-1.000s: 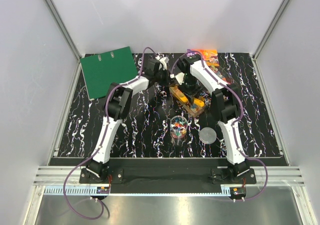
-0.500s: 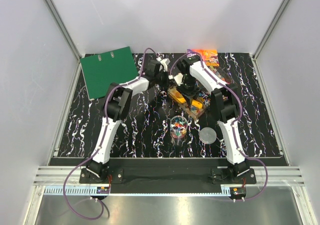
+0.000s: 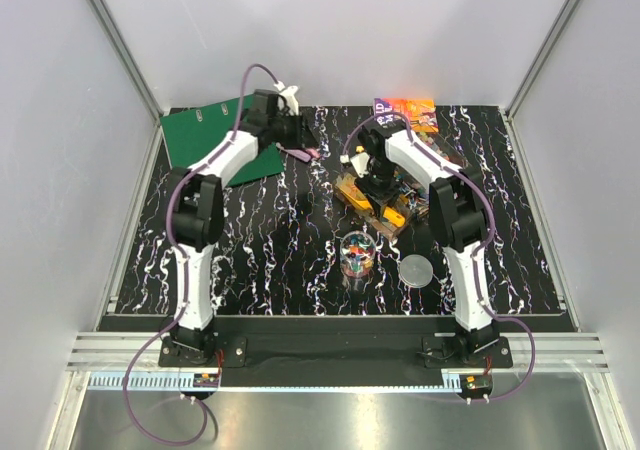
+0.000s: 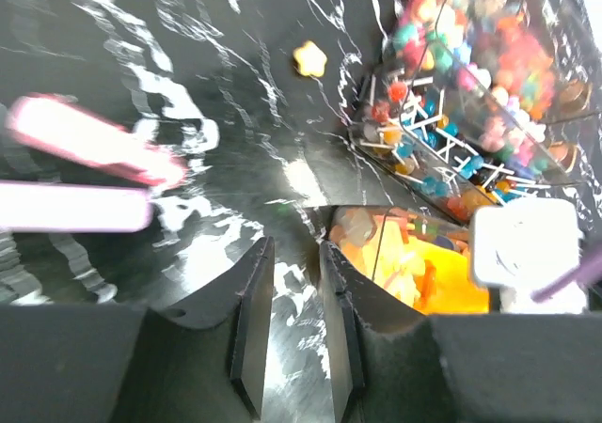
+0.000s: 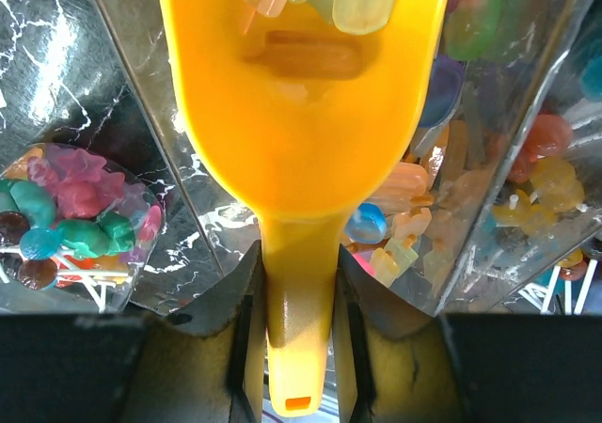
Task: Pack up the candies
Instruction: Scoop the fake candies from the storage box.
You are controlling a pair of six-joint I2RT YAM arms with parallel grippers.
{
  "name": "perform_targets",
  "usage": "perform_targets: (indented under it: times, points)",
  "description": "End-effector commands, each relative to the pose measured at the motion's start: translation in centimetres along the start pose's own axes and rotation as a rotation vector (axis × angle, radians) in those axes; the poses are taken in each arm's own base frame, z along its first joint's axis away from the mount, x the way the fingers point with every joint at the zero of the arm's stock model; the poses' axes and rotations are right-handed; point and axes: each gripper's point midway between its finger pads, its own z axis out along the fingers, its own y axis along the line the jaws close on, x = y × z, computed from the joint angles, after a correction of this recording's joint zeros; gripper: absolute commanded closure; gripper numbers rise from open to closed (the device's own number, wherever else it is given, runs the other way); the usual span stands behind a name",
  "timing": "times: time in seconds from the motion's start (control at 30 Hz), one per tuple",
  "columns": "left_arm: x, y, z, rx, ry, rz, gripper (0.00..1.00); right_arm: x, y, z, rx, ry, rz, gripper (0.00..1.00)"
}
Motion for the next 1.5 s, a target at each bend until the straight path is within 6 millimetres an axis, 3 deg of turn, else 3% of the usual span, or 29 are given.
perform_targets:
  times: [0.0, 0.23, 0.43, 0.63, 0.83, 1.17, 1.47]
  points:
    - [-1.9, -1.0, -4.6, 0.022, -0.017, 0.050, 0.69, -1.8, 2.1, -0.5, -0.054, -0.108, -0.025, 1.00]
    - [-3.7, 0.1, -8.5, -0.031, -0.044, 0.101, 0.69, -2.5, 1.7, -1.6, -0.015, -0.254, -0.029, 1.00]
    - [-3.9, 0.1, -10.9, -0.056, -0.052, 0.128, 0.70, -2.1, 0.7, -1.4, 0.058, -0.285, -0.022, 1.00]
    - [-3.2, -0.3, -12.0, -0.068, -0.046, 0.140, 0.70, -1.3, -0.2, -1.0, 0.124, -0.307, -0.032, 1.00]
    - [-3.4, -0.5, -13.3, -0.100, -0.056, 0.176, 0.71, -1.6, -1.0, -1.5, 0.195, -0.391, -0.050, 1.00]
    - [-2.6, -0.5, -14.8, -0.132, -0.047, 0.210, 0.70, -2.8, -1.1, -5.4, 0.277, -0.589, -0.066, 1.00]
    - [-1.6, 0.1, -15.5, -0.171, -0.031, 0.243, 0.70, -2.5, -0.5, -4.8, 0.261, -0.641, -0.040, 1.00]
